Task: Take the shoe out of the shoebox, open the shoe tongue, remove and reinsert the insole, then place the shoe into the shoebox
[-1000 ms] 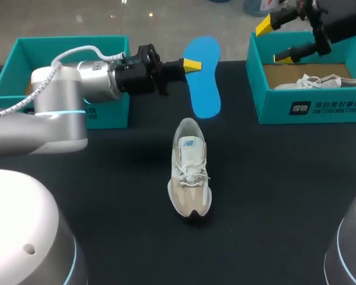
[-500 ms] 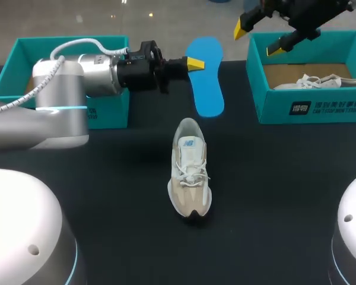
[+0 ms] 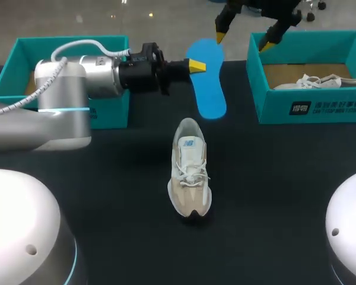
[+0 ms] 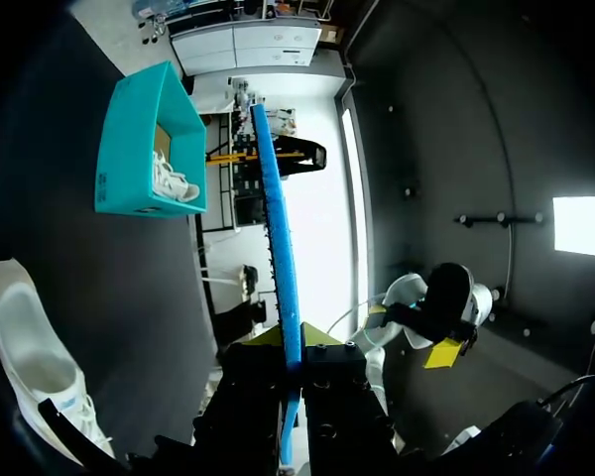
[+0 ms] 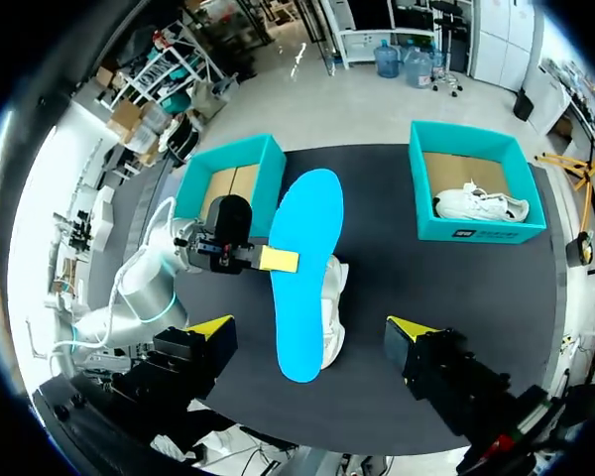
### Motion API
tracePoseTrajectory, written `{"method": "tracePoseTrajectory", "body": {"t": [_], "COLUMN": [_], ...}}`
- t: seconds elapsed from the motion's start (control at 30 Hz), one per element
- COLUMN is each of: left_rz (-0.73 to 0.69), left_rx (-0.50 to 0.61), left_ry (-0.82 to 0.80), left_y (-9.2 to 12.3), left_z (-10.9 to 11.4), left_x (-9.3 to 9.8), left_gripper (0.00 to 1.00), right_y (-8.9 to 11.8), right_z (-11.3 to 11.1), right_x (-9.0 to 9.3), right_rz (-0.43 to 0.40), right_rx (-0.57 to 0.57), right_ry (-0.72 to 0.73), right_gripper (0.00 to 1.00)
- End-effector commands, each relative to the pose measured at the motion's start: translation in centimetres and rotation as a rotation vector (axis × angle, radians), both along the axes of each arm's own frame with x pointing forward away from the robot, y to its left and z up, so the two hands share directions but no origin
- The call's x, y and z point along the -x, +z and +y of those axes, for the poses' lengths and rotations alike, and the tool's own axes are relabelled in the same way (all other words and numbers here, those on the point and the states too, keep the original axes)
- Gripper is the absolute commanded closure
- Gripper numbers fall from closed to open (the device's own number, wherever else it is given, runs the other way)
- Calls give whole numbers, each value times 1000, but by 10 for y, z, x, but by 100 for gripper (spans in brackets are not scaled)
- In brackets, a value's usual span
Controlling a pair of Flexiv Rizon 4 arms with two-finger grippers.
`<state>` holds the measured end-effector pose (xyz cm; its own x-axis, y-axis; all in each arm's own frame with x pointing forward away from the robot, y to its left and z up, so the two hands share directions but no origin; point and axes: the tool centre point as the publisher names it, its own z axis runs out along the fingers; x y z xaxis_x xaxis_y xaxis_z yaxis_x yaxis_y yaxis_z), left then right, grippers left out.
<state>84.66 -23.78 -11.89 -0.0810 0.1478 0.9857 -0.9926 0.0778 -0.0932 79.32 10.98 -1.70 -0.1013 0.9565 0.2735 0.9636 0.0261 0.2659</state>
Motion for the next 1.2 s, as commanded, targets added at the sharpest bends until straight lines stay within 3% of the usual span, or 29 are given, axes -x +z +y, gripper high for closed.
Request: {"method": "tracePoseTrajectory", "body": {"t": [0.03,0.43,0.6,0.77,0.93,1.2], "left_rz": [3,11,12,6,-1,4], "left_rx": [7,3,2,11,9,4], "left_ry": [0,17,24,35,41,32], "left_y": [-2,-7,-7,-5,-4,-4], "left_z": [-2,-5,-8,-10,-10,-8], "left_x": [0,-2,-2,0,5,9], "left_gripper": [100,100,100,100,100,100], "right_y": [2,2,-6,-11,-18,-28], "right_z": [6,6,30,39,51,59], "right_x": [-7,-7,-6,-5,-3,-5], "right_rz": [14,14,2,11,16,37], "right_rx": [254,254,243,224,311,285], "right_ry": [-66,-66,-64,-88,-83,-71], "right_gripper": [0,0,0,0,0,0]}}
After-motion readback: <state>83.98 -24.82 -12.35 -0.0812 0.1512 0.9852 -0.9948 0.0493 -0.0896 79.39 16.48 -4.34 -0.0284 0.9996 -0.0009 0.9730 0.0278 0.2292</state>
